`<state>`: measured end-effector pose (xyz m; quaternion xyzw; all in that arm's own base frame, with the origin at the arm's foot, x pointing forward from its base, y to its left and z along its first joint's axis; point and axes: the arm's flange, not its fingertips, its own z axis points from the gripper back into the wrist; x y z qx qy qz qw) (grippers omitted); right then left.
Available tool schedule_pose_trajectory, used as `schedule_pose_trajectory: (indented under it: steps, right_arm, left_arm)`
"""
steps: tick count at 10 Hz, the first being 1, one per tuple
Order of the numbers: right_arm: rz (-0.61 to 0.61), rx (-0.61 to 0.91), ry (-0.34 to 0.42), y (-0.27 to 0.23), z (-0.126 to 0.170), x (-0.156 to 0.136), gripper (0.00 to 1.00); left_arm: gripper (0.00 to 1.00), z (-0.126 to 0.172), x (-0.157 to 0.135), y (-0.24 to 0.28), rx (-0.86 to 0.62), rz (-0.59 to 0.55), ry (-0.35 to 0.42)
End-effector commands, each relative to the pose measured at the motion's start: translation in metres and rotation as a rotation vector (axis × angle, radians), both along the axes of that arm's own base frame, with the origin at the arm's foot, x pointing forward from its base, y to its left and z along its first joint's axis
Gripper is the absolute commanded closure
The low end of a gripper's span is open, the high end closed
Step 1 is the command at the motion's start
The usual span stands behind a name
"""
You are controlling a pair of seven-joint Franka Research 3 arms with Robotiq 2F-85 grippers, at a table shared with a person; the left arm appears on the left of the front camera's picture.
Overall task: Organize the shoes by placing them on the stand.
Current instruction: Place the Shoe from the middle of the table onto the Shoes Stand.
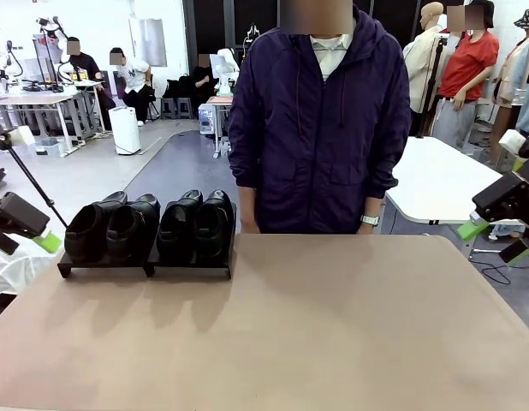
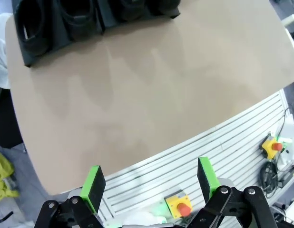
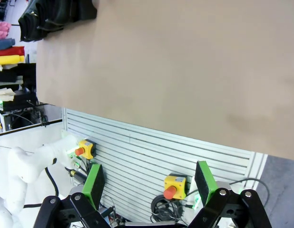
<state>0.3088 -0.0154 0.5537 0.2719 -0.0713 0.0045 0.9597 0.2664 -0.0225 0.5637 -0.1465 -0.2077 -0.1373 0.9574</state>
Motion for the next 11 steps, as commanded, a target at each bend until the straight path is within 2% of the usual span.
schedule_pose_trajectory:
  steps: [1,11]
  right_arm:
    - [0.015,0.026,-0.009,0.0002,0.0025,0.0018,0.00]
    - [0.015,0.026,-0.009,0.0002,0.0025,0.0018,0.00]
  left_arm:
    - [0.00,0.0034,0.0044,0.0040,0.016,-0.009,-0.010]
    - [0.00,0.0034,0.0044,0.0040,0.016,-0.009,-0.010]
